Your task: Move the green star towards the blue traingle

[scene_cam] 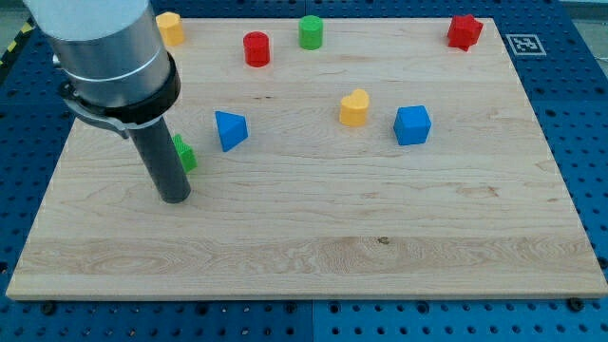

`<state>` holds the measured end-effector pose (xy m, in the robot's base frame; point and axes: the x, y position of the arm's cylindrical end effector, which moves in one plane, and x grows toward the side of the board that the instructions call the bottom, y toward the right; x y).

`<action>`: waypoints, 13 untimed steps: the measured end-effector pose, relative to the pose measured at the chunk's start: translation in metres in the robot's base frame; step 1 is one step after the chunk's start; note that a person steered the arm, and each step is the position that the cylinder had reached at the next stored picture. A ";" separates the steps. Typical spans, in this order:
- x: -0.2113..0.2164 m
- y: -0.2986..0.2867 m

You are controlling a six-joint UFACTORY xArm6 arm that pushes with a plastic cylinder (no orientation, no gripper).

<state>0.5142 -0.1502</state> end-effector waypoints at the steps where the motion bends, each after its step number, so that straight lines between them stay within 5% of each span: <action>1: 0.000 0.000; 5: -0.049 -0.008; 8: -0.062 -0.046; 13: -0.069 -0.020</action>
<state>0.4454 -0.1706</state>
